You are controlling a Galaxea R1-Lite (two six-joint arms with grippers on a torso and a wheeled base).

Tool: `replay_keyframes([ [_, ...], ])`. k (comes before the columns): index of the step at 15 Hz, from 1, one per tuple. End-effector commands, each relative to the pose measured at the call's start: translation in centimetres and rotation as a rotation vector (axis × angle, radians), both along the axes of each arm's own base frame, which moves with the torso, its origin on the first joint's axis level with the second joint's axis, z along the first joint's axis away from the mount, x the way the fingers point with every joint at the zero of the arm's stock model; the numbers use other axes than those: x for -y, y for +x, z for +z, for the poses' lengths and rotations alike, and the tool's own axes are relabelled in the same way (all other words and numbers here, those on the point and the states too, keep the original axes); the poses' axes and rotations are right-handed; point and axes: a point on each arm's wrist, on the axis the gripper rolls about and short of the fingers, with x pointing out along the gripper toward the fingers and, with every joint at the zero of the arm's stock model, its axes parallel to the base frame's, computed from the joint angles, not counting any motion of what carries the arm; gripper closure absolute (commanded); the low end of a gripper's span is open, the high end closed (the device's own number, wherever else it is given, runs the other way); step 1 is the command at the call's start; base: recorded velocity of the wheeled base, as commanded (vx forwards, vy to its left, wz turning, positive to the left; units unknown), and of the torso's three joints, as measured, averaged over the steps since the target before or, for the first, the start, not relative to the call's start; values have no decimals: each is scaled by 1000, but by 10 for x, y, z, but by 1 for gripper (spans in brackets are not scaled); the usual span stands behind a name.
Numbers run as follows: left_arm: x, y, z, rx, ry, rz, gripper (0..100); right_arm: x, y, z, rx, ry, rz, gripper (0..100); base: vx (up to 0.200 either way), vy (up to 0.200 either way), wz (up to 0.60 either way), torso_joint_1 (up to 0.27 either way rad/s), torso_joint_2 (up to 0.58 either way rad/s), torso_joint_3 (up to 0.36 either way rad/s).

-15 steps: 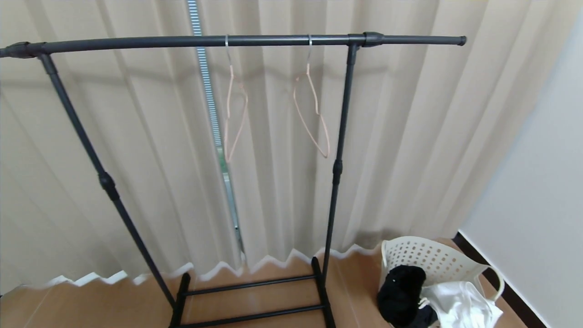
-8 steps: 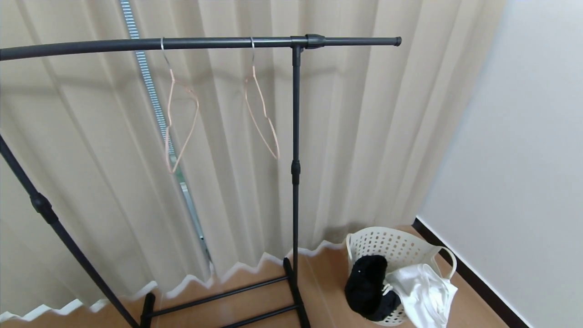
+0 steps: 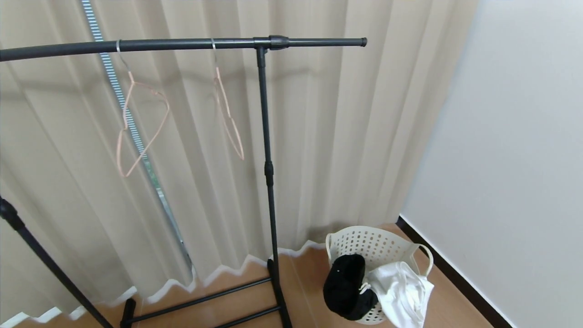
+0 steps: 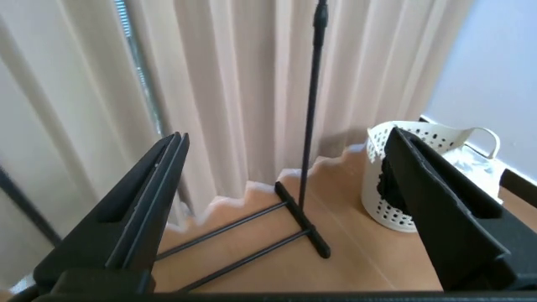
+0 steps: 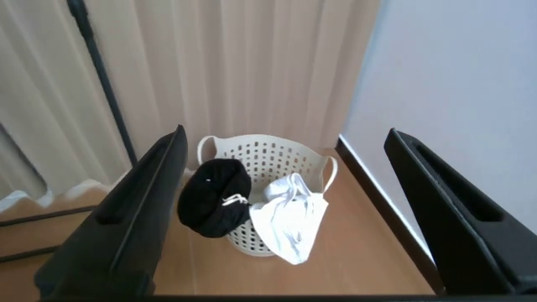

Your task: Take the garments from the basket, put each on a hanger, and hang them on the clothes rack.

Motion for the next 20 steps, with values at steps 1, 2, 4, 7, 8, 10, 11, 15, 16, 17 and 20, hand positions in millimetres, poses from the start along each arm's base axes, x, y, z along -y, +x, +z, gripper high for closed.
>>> replay_keyframes([
  [1, 0, 0, 0, -2, -2, 0, 0, 0, 0, 0, -2, 1, 1, 0, 0, 0, 0, 0, 0, 0],
  [2, 0, 0, 0, -2, -2, 0, 0, 0, 0, 0, -2, 2, 1, 0, 0, 0, 0, 0, 0, 0],
  [4, 0, 0, 0, -2, -3, 1, 0, 0, 0, 0, -2, 2, 1, 0, 0, 0, 0, 0, 0, 0],
  [7, 0, 0, 0, -2, -2, 0, 0, 0, 0, 0, -1, 2, 1, 0, 0, 0, 0, 0, 0, 0],
  [8, 0, 0, 0, -2, -2, 0, 0, 0, 0, 0, -1, 2, 1, 0, 0, 0, 0, 0, 0, 0],
  [10, 0, 0, 0, -2, -2, 1, 0, 0, 0, 0, -2, 4, 0, 0, 0, 0, 0, 0, 0, 0],
  [11, 0, 0, 0, -2, -5, 3, 0, 0, 0, 0, -2, 4, 0, 0, 0, 0, 0, 0, 0, 0],
  [15, 0, 0, 0, -4, -15, 6, 0, 0, 0, 0, -2, 1, 2, 0, 0, 0, 0, 5, -1, -129],
  [16, 0, 0, 0, -5, -14, 6, 0, 0, 0, 0, -2, 1, 1, 0, 0, 0, 0, -61, 203, -51],
  [17, 0, 0, 0, -2, -14, 6, 0, 0, 0, 0, -1, 4, 2, 0, 0, 0, 0, -110, 344, 22],
  [20, 0, 0, 0, -3, -14, 6, 0, 0, 0, 0, -1, 8, -1, 0, 0, 0, 0, -95, 297, -6],
])
